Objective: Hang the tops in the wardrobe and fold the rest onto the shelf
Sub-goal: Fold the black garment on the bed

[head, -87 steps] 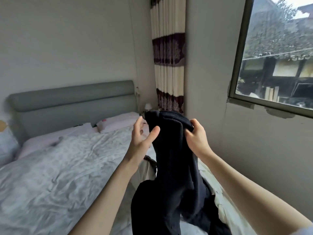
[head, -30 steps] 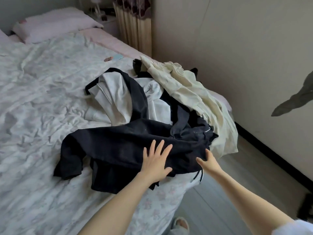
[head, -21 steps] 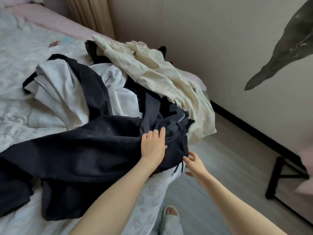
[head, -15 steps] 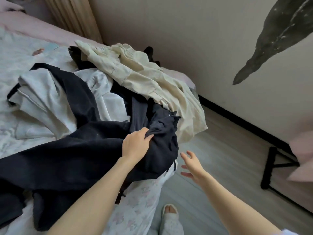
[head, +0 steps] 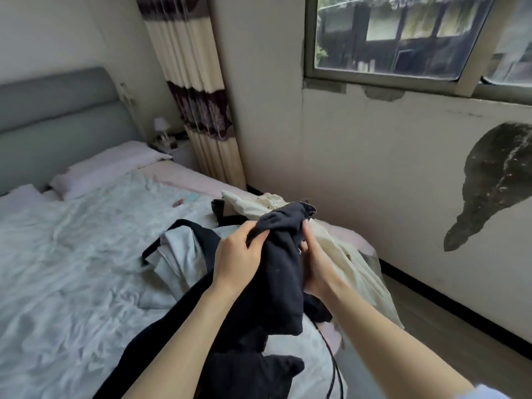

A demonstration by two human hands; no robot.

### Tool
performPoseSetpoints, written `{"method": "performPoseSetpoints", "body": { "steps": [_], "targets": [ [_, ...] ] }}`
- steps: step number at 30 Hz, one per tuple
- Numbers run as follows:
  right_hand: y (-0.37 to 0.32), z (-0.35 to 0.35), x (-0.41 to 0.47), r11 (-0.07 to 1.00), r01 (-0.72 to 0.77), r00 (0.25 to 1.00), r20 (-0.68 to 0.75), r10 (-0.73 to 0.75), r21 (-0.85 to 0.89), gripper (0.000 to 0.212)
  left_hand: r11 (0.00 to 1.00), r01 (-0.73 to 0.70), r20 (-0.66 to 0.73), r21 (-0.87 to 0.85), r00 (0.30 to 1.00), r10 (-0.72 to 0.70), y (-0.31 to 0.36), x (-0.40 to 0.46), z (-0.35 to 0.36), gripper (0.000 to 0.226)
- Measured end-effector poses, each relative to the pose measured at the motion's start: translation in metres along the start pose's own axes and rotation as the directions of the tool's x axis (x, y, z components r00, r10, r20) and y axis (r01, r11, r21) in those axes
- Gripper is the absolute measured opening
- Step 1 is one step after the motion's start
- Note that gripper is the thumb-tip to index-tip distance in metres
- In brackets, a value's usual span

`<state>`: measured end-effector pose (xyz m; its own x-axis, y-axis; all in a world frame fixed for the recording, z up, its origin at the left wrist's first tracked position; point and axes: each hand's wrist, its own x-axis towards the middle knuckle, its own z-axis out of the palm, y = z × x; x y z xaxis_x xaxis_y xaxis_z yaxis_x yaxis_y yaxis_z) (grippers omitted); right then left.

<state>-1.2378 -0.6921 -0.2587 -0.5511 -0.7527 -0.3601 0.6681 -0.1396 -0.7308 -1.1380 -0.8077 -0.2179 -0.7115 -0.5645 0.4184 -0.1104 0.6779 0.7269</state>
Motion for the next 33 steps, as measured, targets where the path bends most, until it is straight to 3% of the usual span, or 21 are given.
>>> {"method": "performPoseSetpoints", "body": {
  "steps": [5,7,10,12,14,17,20,23,26,29,31,33],
  "targets": [
    [-0.102,0.098,-0.033,0.972,0.224,0.962,0.178,-0.207,-0.077,0.103,0.954,-0.289,-0.118,0.078,0.948,0.297,0.075,0.031,-0.070,0.030],
    [-0.135,0.133,-0.057,0.965,0.254,0.932,0.281,-0.228,-0.058,0.079,0.895,-0.410,-0.182,0.175,0.880,0.439,0.100,0.039,-0.096,0.030],
    [-0.178,0.182,-0.095,0.893,0.394,0.898,0.300,-0.323,-0.217,0.041,0.758,-0.561,-0.288,0.332,0.705,0.648,0.142,0.042,-0.138,0.028],
    [-0.198,0.209,-0.114,0.796,0.483,0.875,0.234,-0.424,-0.363,0.031,0.696,-0.605,-0.324,0.387,0.618,0.716,0.162,0.039,-0.155,0.023],
    [-0.209,0.224,-0.128,0.686,0.547,0.828,0.192,-0.526,-0.480,0.035,0.662,-0.614,-0.324,0.430,0.580,0.748,0.172,0.031,-0.166,0.020],
    [-0.194,0.207,-0.138,0.631,0.544,0.820,0.193,-0.539,-0.553,0.035,0.661,-0.622,-0.279,0.419,0.604,0.746,0.168,0.012,-0.164,0.028],
    [-0.166,0.186,-0.155,0.662,0.492,0.849,0.140,-0.510,-0.566,0.028,0.684,-0.612,-0.210,0.396,0.665,0.717,0.157,-0.014,-0.160,0.038],
    [-0.141,0.171,-0.177,0.692,0.443,0.872,0.094,-0.480,-0.571,0.029,0.691,-0.623,-0.055,0.367,0.727,0.685,0.141,-0.048,-0.157,0.054],
    [-0.123,0.163,-0.212,0.627,0.480,0.834,0.098,-0.543,-0.614,0.034,0.799,-0.504,0.214,0.329,0.863,0.457,0.143,-0.086,-0.156,0.050],
    [-0.112,0.145,-0.252,0.601,0.549,0.777,0.092,-0.622,-0.581,0.036,0.870,-0.317,0.496,0.379,0.863,0.098,0.164,-0.106,-0.162,0.049],
    [-0.100,0.123,-0.289,0.631,0.582,0.764,0.082,-0.640,-0.513,0.036,0.940,-0.180,0.539,0.289,0.842,-0.004,0.182,-0.122,-0.173,0.046],
    [-0.080,0.092,-0.332,0.646,0.598,0.762,0.088,-0.641,-0.474,0.038,0.995,-0.050,0.415,0.086,0.910,0.010,0.196,-0.147,-0.177,0.038]
  ]
}}
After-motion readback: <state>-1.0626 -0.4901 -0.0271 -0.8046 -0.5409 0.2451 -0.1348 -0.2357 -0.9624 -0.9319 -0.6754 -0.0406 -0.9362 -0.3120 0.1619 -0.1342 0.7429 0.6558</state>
